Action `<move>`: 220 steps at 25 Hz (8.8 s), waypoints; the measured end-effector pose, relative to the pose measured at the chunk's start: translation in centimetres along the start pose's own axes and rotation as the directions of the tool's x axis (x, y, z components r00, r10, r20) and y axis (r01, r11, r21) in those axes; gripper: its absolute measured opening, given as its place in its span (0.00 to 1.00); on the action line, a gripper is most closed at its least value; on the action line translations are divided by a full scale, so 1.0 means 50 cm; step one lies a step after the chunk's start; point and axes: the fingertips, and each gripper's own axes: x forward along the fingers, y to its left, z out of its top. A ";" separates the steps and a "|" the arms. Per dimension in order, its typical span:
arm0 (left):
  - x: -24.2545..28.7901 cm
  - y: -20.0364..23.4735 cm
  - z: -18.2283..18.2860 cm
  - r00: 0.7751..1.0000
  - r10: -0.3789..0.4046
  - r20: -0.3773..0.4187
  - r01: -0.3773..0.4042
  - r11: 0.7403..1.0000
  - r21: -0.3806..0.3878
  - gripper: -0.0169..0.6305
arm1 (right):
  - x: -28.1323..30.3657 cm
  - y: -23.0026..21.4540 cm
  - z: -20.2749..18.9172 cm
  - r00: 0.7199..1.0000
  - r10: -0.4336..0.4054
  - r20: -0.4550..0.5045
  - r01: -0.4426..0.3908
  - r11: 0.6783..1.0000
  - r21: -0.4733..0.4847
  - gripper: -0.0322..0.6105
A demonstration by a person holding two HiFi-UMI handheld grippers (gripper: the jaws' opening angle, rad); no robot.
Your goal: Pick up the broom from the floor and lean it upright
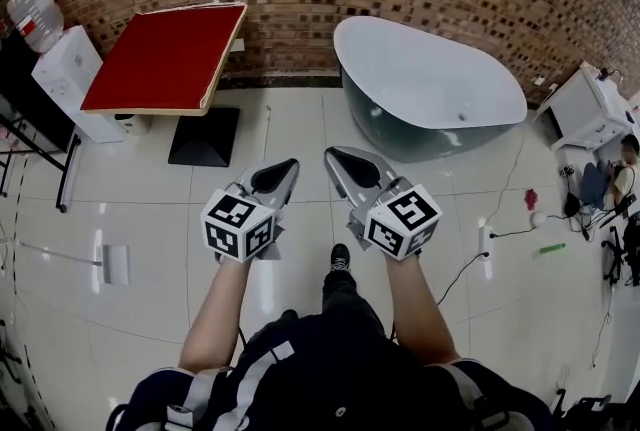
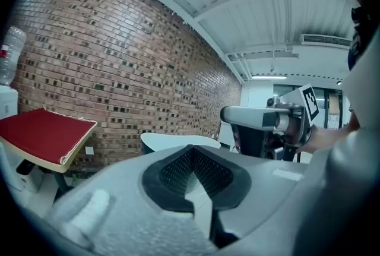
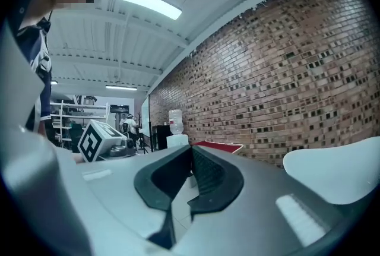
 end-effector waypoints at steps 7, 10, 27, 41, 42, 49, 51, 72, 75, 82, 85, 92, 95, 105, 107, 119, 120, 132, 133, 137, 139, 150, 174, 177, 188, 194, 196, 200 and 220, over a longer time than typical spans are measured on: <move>0.198 0.089 0.074 0.995 0.103 0.007 -0.103 0.995 0.000 0.03 | 0.119 -0.197 0.044 0.989 0.147 -0.001 -0.147 0.989 -0.022 0.05; 0.258 0.130 0.109 0.988 0.156 0.016 -0.156 0.988 -0.003 0.03 | 0.165 -0.273 0.048 0.981 0.196 -0.012 -0.196 0.980 -0.017 0.05; 0.490 0.529 0.007 0.968 0.243 -0.067 -0.247 0.966 -0.069 0.03 | 0.493 -0.542 -0.097 0.973 0.207 -0.104 -0.209 0.978 -0.011 0.07; 0.720 0.952 -0.270 0.934 0.274 -0.227 -0.296 0.953 -0.069 0.03 | 0.843 -0.747 -0.403 0.972 0.139 -0.188 -0.132 0.990 0.048 0.05; 0.733 0.976 -0.307 0.929 0.281 -0.242 -0.307 0.949 -0.075 0.03 | 0.857 -0.759 -0.440 0.971 0.140 -0.194 -0.131 0.990 0.055 0.05; 0.812 1.123 -0.560 0.904 0.299 -0.306 -0.346 0.932 -0.109 0.03 | 0.911 -0.841 -0.708 0.961 0.138 -0.241 -0.121 0.989 0.084 0.05; 0.830 1.166 -0.636 0.896 0.306 -0.323 -0.355 0.929 -0.104 0.03 | 0.923 -0.862 -0.776 0.960 0.134 -0.246 -0.116 0.990 0.083 0.05; 1.000 1.487 -1.308 0.748 0.377 -0.547 -0.461 0.887 -0.020 0.32 | 1.081 -0.972 -1.237 0.943 0.107 -0.317 -0.103 0.994 0.028 0.05; 1.020 1.519 -1.360 0.721 0.391 -0.572 -0.473 0.881 0.006 0.32 | 1.089 -0.990 -1.257 0.937 0.099 -0.334 -0.095 0.995 0.028 0.05; 1.024 1.544 -1.469 0.634 0.381 -0.673 -0.486 0.873 0.037 0.32 | 1.073 -1.003 -1.285 0.917 0.104 -0.384 -0.111 0.994 0.003 0.05; 1.017 1.547 -1.499 0.613 0.381 -0.692 -0.503 0.864 0.030 0.32 | 1.066 -1.004 -1.288 0.918 0.106 -0.382 -0.123 0.992 -0.019 0.05; 1.023 1.543 -1.513 0.614 0.348 -0.708 -0.480 0.877 0.014 0.31 | 1.061 -1.001 -1.293 0.905 0.113 -0.410 -0.124 0.992 -0.002 0.05; 1.020 1.542 -1.515 0.584 0.322 -0.745 -0.481 0.877 0.002 0.21 | 1.059 -0.988 -1.282 0.908 0.123 -0.402 -0.139 0.990 -0.011 0.05; 0.981 1.510 -1.369 0.618 0.370 -0.694 -0.531 0.847 -0.020 0.18 | 1.031 -0.966 -1.172 0.936 0.136 -0.325 -0.157 0.987 -0.041 0.05; 0.966 1.493 -1.308 0.624 0.381 -0.682 -0.536 0.844 -0.019 0.18 | 1.024 -0.936 -1.130 0.929 0.150 -0.338 -0.167 0.986 -0.022 0.05; 0.827 1.333 -0.864 0.665 0.439 -0.605 -0.528 0.848 0.034 0.17 | 0.940 -0.797 -0.808 0.930 0.160 -0.332 -0.130 0.985 0.111 0.05; 0.816 1.316 -0.821 0.673 0.447 -0.590 -0.528 0.849 0.041 0.17 | 0.933 -0.789 -0.774 0.929 0.161 -0.334 -0.129 0.985 0.117 0.05; 0.709 1.159 -0.365 0.761 0.534 -0.369 -0.537 0.837 0.105 0.17 | 0.846 -0.738 -0.415 0.950 0.121 -0.289 -0.105 0.992 0.071 0.05; 0.699 1.146 -0.336 0.767 0.538 -0.349 -0.538 0.836 0.107 0.17 | 0.837 -0.730 -0.393 0.951 0.118 -0.287 -0.102 0.992 0.068 0.05; 0.656 1.108 -0.227 0.777 0.564 -0.280 -0.555 0.823 0.117 0.16 | 0.802 -0.701 -0.314 0.953 0.105 -0.283 -0.093 0.994 0.055 0.05; 0.648 1.095 -0.180 0.789 0.559 -0.256 -0.548 0.828 0.119 0.16 | 0.791 -0.698 -0.275 0.956 0.095 -0.277 -0.087 0.995 0.043 0.05; 0.673 1.071 0.020 0.854 0.505 -0.126 -0.487 0.861 0.148 0.17 | 0.849 -0.743 -0.131 0.973 0.044 -0.227 -0.051 0.998 -0.028 0.05; 1.051 1.266 0.090 0.876 0.425 -0.228 -0.419 0.905 0.079 0.17 | 1.021 -1.127 -0.012 0.985 -0.055 -0.162 0.052 0.998 -0.018 0.05; 1.089 1.288 0.095 0.877 0.427 -0.221 -0.420 0.904 0.082 0.17 | 1.041 -1.156 -0.029 0.982 -0.031 -0.184 0.030 1.000 -0.005 0.05; 1.174 1.381 0.100 0.885 0.394 -0.248 -0.395 0.918 0.049 0.17 | 1.119 -1.201 -0.043 0.971 -0.056 -0.232 0.057 0.998 -0.003 0.05; 1.223 1.435 0.100 0.890 0.361 -0.280 -0.368 0.929 0.026 0.17 | 1.146 -1.211 -0.038 0.968 -0.092 -0.236 0.095 0.996 0.001 0.05; 1.234 1.446 0.102 0.894 0.351 -0.277 -0.360 0.933 0.020 0.18 | 1.152 -1.212 -0.042 0.965 -0.101 -0.242 0.104 0.995 0.001 0.05; 1.250 1.465 0.100 0.897 0.347 -0.274 -0.357 0.934 0.015 0.18 | 1.153 -1.222 -0.046 0.960 -0.124 -0.250 0.127 0.992 -0.002 0.05; 1.159 1.352 0.166 0.948 0.234 -0.216 -0.240 0.971 0.000 0.28 | 1.165 -1.240 0.016 0.982 -0.114 -0.149 0.120 0.992 0.030 0.05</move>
